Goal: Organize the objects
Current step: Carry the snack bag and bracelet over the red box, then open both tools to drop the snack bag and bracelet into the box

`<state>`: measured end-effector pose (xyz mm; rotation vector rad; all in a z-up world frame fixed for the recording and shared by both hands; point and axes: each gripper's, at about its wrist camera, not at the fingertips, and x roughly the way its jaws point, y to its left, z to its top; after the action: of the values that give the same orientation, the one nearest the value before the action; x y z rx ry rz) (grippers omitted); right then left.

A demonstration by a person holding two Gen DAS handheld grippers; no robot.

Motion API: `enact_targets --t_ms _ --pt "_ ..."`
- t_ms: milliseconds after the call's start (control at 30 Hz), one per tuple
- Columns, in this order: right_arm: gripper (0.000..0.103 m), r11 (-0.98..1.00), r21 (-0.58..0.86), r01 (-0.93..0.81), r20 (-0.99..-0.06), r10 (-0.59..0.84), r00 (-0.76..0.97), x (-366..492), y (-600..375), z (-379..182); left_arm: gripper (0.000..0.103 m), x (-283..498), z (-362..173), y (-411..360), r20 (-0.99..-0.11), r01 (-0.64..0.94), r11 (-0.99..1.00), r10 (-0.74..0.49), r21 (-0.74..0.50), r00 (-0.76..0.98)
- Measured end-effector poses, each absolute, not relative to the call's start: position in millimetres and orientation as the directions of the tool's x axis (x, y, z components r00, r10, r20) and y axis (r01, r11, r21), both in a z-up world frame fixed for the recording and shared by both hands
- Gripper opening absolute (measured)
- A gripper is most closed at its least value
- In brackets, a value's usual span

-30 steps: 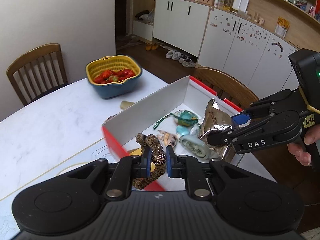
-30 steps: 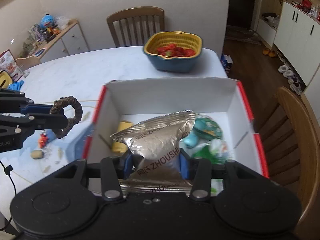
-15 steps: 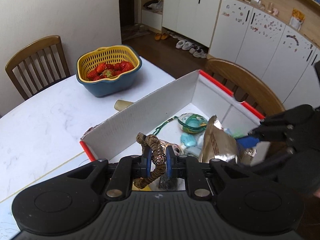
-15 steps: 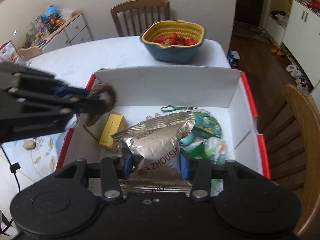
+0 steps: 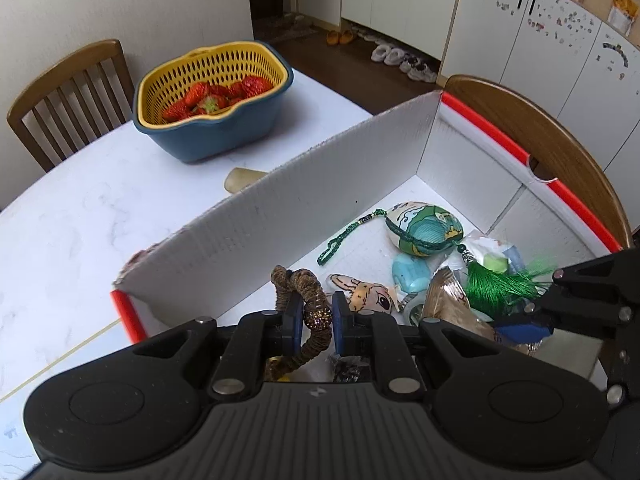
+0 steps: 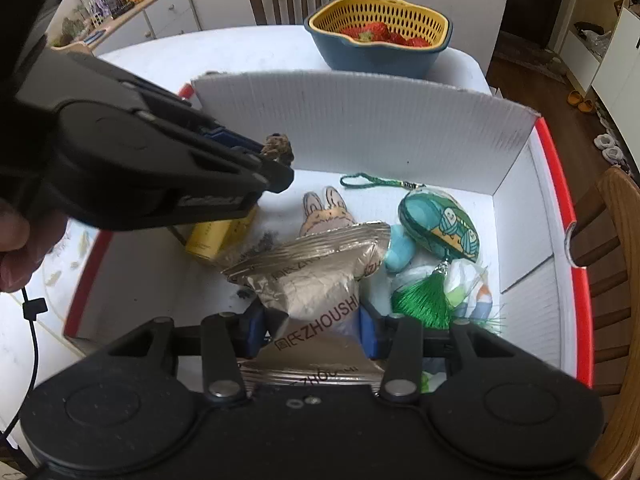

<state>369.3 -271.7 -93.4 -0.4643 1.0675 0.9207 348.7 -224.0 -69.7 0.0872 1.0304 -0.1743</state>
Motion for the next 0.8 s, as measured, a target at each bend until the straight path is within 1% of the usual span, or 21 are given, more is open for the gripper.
enact_targets --t_ms 367,567,633,700,800 --pt "0.045 0.562 0.118 -0.819 -0.902 0.405 0.148 373.5 -270.2 -105.5 0.014 371.5 -95.1 -223.8 -0.905 0.155 0.986 -0.123 -0.064 0.407" --pt "0.045 0.573 0.137 -0.808 -0.898 0.415 0.143 377.4 -271.9 -106.2 0.014 378.3 -100.0 -221.5 -0.919 0.138 0.989 -0.098 -0.048 0.382" --pt "0.049 0.569 0.136 -0.811 -0.893 0.425 0.148 376.9 -272.9 -102.9 0.014 379.5 -101.0 -220.2 -0.921 0.126 0.991 -0.097 -0.053 0.376" --pt "0.056 0.564 0.144 -0.813 -0.886 0.439 0.148 376.8 -275.1 -98.2 0.015 379.7 -101.7 -219.2 -0.923 0.117 0.992 -0.096 -0.056 0.373" --pt "0.06 0.552 0.151 -0.82 -0.879 0.455 0.145 375.7 -277.2 -92.4 0.015 378.8 -101.4 -217.9 -0.922 0.107 0.992 -0.099 -0.063 0.375"
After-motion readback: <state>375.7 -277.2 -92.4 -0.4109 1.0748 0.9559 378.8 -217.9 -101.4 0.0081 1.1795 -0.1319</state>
